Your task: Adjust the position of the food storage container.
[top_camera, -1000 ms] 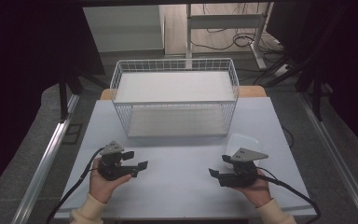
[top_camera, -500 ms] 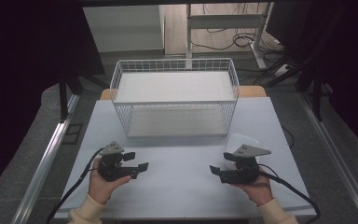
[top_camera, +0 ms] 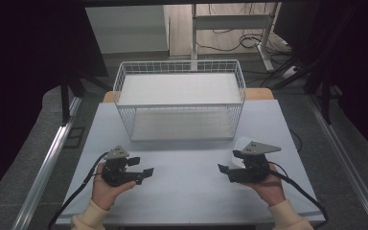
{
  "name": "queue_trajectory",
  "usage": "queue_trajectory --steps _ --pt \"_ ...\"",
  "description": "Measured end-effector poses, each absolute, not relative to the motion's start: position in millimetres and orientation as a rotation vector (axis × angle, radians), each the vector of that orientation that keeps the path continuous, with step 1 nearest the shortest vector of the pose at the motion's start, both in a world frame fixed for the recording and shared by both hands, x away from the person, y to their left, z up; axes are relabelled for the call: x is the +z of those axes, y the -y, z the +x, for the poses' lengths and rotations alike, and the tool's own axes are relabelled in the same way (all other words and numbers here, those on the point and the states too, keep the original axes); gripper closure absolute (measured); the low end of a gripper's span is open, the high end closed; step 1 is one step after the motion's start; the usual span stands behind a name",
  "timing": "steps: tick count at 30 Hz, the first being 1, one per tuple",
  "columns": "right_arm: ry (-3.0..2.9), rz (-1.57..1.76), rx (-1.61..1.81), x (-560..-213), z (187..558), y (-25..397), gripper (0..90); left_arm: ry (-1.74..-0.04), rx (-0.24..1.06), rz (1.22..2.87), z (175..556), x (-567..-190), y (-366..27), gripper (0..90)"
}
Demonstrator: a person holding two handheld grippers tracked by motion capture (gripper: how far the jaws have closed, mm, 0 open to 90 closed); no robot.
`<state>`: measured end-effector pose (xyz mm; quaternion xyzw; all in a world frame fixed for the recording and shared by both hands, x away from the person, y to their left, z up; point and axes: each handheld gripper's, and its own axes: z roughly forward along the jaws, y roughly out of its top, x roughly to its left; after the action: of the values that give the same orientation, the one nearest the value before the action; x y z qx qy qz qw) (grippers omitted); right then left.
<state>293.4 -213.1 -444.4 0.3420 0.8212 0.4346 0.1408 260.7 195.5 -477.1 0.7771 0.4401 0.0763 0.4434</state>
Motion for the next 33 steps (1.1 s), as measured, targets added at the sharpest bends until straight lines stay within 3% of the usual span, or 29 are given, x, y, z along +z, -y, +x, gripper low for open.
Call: queue_trajectory --steps 22,33 --pt "-2.325 1.013 1.191 -407 349 226 38.0 -1.096 0.187 1.922 264 -477 -197 25.9" --pt "-2.236 1.175 1.109 -404 370 264 54.1 -1.089 0.196 1.931 263 -477 -197 26.0"
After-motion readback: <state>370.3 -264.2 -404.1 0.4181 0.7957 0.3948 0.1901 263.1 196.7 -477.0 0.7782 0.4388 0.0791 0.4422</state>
